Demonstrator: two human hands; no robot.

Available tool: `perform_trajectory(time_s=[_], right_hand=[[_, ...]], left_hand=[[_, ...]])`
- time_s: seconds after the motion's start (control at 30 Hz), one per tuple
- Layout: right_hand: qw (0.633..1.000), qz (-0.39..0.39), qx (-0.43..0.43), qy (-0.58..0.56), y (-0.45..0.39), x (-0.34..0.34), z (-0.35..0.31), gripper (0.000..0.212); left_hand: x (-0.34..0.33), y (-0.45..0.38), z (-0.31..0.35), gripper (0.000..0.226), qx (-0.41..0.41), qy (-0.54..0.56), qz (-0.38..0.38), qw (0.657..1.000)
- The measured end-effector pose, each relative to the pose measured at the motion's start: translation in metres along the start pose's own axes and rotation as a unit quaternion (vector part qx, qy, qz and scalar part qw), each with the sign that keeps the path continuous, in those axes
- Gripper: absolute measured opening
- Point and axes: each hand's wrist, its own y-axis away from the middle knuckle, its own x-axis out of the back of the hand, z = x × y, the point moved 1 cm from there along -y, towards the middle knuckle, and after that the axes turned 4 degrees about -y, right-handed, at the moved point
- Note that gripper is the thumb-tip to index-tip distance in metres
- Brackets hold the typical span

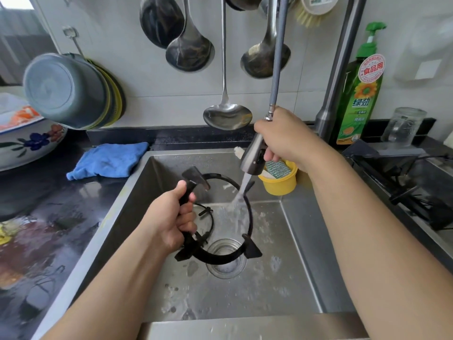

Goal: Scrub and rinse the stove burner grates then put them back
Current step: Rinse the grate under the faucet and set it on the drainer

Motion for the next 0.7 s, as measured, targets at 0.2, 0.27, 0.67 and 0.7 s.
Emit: perform_trajectory(time_s=[0.2, 0.27, 0.67, 0.7], right_hand=[[1.000, -0.025, -0.009, -0.013, 0.006, 0.003, -0.005, 0.018], [0.999, -0.037, -0.015, -0.026, 0.008, 0.003, -0.007, 0.019], [0.998, -0.030, -0.028, 0.041, 0.016, 0.025, -0.003, 0.020], [0.998, -0.030, -0.028, 0.046, 0.017, 0.027, -0.003, 0.020]], left_hand=[[-0.013, 0.010, -0.014, 0.049, -0.112, -0.365, -0.026, 0.924], [-0.012, 0.010, -0.020, 0.032, -0.206, -0.555, -0.021, 0.806], [-0.026, 0.027, -0.034, 0.024, -0.380, -0.850, -0.051, 0.362], [-0.028, 0.028, -0.033, 0.023, -0.341, -0.856, -0.054, 0.384]])
